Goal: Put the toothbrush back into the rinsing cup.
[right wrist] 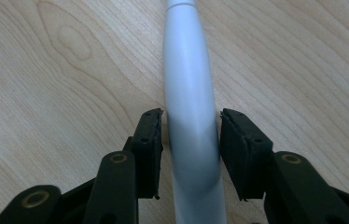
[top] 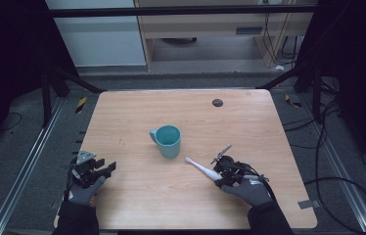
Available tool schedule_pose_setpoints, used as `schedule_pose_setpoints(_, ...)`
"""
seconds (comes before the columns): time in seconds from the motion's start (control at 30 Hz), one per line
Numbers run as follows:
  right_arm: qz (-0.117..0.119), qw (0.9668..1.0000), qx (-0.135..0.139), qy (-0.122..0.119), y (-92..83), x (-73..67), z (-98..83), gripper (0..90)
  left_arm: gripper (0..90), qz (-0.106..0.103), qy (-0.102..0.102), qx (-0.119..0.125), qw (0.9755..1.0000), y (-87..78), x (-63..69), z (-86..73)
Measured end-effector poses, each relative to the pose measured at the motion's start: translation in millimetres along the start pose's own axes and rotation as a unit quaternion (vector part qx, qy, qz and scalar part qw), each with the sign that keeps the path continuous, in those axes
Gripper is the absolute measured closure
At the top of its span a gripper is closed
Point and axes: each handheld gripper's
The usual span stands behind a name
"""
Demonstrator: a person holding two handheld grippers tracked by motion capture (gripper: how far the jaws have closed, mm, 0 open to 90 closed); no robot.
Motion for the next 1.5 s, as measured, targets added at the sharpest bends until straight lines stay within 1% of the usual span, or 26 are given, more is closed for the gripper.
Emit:
schedule_pose_setpoints(0.13, 0.0, 1.0, -0.007, 0.004, 2.7, 1.2, -0.1, 62.8, 46.1, -0.001, 0.0, 0.0, 1.0, -0.1, 0.1, 0.0)
schedule_pose_setpoints(0.23, 0.003, 0.9999, -0.006, 0.008, 2.6, 2.3, -0.5, 65.5, 46.1, -0.001, -0.002, 0.0, 1.0, 0.2, 0.1, 0.0)
schedule_pose_setpoints(0.43, 0.006, 0.9997, -0.006, 0.024, 2.0, 2.6, 0.4, 66.0, 46.1, -0.001, -0.003, -0.001, 1.0, 0.7, -0.2, -0.2)
schedule_pose_setpoints(0.53, 0.005, 0.9997, -0.004, 0.023, 1.6, 2.5, -0.1, 66.2, 46.1, -0.001, -0.003, 0.0, 1.0, 0.7, -0.1, -0.1)
schedule_pose_setpoints(0.57, 0.006, 0.9997, -0.002, 0.023, 1.3, 2.5, -0.5, 66.2, 46.1, -0.001, -0.003, 0.0, 1.0, 0.4, 0.1, 0.0)
schedule_pose_setpoints(0.6, 0.005, 0.9996, 0.002, 0.028, 0.7, 1.4, -0.9, 66.2, 46.1, -0.001, -0.002, 0.001, 1.0, 0.0, 0.0, 0.2)
schedule_pose_setpoints(0.63, 0.004, 0.9997, 0.004, 0.023, -0.4, 1.7, -1.1, 66.3, 46.1, -0.001, -0.003, 0.001, 1.0, -0.2, 0.1, 0.3)
schedule_pose_setpoints(0.67, 0.003, 0.9997, 0.007, 0.025, -1.9, 1.1, -1.2, 66.2, 46.1, 0.0, -0.003, 0.001, 1.0, -0.3, 0.0, 0.3)
schedule_pose_setpoints(0.73, 0.001, 0.9996, 0.014, 0.025, -5.0, 0.4, -1.4, 66.3, 46.1, 0.0, -0.003, 0.001, 1.0, -0.1, 0.1, 0.3)
schedule_pose_setpoints(0.8, -0.002, 0.9994, 0.028, 0.022, -10.2, -0.3, -1.3, 66.3, 46.1, 0.0, -0.003, 0.002, 1.0, -0.5, 0.2, 0.3)
schedule_pose_setpoints(0.87, 0.0, 0.9985, 0.049, 0.024, -17.4, -1.9, -0.9, 66.3, 46.1, 0.001, -0.004, 0.003, 1.0, -0.9, 0.1, 0.4)
schedule_pose_setpoints(0.9, 0.0, 0.9982, 0.057, 0.02, -19.8, -1.8, -0.8, 66.3, 46.1, 0.001, -0.004, 0.003, 1.0, -0.8, 0.0, 0.4)
schedule_pose_setpoints(0.97, -0.001, 0.9968, 0.077, 0.022, -25.3, -3.6, -0.8, 66.3, 46.1, 0.001, -0.004, 0.003, 1.0, -0.6, 0.0, 0.5)
schedule_pose_setpoints(1.0, -0.005, 0.9962, 0.086, 0.016, -27.7, -3.9, -0.7, 66.3, 46.1, 0.001, -0.004, 0.003, 1.0, -0.4, 0.1, 0.5)
schedule_pose_setpoints(1.03, -0.01, 0.9937, 0.11, 0.019, -32.9, -5.7, -0.6, 66.3, 46.1, 0.001, -0.004, 0.003, 1.0, -0.4, 0.2, 0.5)
schedule_pose_setpoints(1.07, -0.014, 0.9922, 0.122, 0.02, -35.7, -6.4, -0.6, 66.4, 46.1, 0.001, -0.004, 0.003, 1.0, -0.5, 0.4, 0.5)
schedule_pose_setpoints(1.1, -0.021, 0.99, 0.138, 0.018, -39.5, -7.2, -0.6, 66.4, 46.1, 0.001, -0.004, 0.003, 1.0, -0.7, 0.6, 0.6)
schedule_pose_setpoints(1.13, -0.026, 0.9866, 0.16, 0.016, -44.3, -8.2, -0.7, 66.4, 46.1, 0.001, -0.004, 0.004, 1.0, -0.8, 0.7, 0.7)
schedule_pose_setpoints(1.2, -0.031, 0.9823, 0.184, 0.016, -50.2, -9.3, -0.8, 66.4, 46.1, 0.001, -0.004, 0.004, 1.0, -0.8, 0.8, 0.8)
schedule_pose_setpoints(1.23, -0.036, 0.9785, 0.202, 0.018, -54.9, -10.0, -0.6, 66.4, 46.1, 0.001, -0.004, 0.004, 1.0, -0.7, 0.7, 0.7)
schedule_pose_setpoints(1.27, -0.039, 0.9761, 0.213, 0.018, -57.6, -10.3, -0.3, 66.4, 46.1, 0.001, -0.005, 0.003, 1.0, -0.5, 0.5, 0.6)
schedule_pose_setpoints(1.3, -0.043, 0.9721, 0.23, 0.018, -61.9, -10.9, 0.6, 66.4, 46.1, 0.001, -0.005, 0.003, 1.0, -0.5, 0.5, 0.6)
schedule_pose_setpoints(1.37, -0.051, 0.9653, 0.255, 0.017, -68.6, -12.4, 4.1, 66.5, 46.1, 0.001, -0.005, 0.004, 1.0, -0.8, 0.5, 0.7)
schedule_pose_setpoints(1.4, -0.055, 0.9635, 0.262, 0.017, -70.6, -13.0, 5.8, 66.5, 46.1, 0.001, -0.006, 0.004, 1.0, -0.9, 0.6, 0.8)
schedule_pose_setpoints(1.5, -0.057, 0.9566, 0.285, 0.019, -76.1, -14.8, 13.7, 66.5, 46.2, 0.001, -0.006, 0.004, 1.0, -0.6, 0.5, 0.9)
Point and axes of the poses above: each handheld gripper's, and its own axes: y roughly forward along the jaws, z roughly out of its top, x roughly to its right, and after that the axes turned 15 degrees about z, right-handed
